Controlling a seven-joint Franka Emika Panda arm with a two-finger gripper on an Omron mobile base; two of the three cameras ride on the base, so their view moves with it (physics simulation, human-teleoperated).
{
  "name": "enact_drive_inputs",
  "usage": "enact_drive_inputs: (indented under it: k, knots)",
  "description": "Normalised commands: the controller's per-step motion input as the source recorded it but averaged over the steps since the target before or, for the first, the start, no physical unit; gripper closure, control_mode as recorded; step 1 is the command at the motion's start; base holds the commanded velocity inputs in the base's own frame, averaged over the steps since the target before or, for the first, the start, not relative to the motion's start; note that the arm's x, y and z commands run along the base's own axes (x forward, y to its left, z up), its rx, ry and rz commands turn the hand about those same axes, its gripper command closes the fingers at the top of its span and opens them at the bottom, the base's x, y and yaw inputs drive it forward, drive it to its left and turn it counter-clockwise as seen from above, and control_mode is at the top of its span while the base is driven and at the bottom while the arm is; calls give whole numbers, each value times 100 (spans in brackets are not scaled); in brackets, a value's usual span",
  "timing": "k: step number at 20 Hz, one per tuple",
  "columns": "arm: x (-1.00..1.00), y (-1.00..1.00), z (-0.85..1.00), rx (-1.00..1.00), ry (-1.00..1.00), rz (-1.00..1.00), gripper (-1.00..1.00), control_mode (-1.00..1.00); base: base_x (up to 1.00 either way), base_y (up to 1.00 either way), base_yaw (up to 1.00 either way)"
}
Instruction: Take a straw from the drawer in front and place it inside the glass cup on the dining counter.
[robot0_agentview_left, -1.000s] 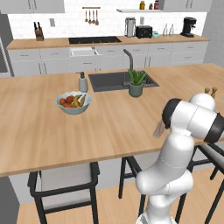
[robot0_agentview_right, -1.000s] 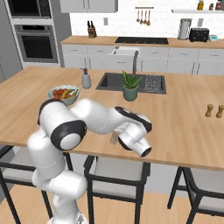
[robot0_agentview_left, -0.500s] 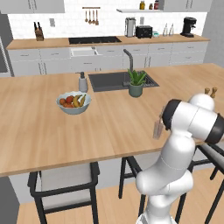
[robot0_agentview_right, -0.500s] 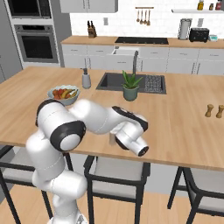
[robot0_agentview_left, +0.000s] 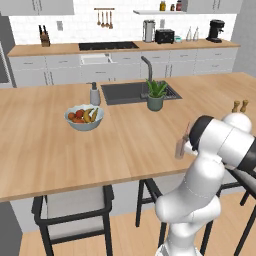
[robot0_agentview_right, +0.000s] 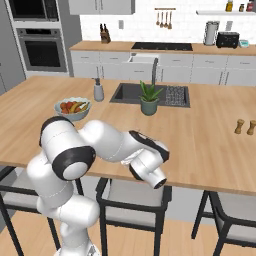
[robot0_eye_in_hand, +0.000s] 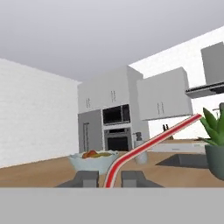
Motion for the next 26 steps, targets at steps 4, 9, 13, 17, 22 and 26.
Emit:
enact_drive_inputs:
  k: [4,9,13,17,22,26]
  knots:
    - [1,14,0,-19,-5,-1,-100,-100,0,0,0]
    - [2,0,0,-17,-2,-1,-100,-100,0,0,0]
    - [0,0,-1,-24,0,-4,-100,-100,0,0,0]
    - [0,0,1,-28,0,-4,-100,-100,0,0,0]
    - [-26,0,52,-22,-2,-9,-100,-100,0,0,0]
    - [-78,6,53,-46,-16,-17,-100,-100,0,0,0]
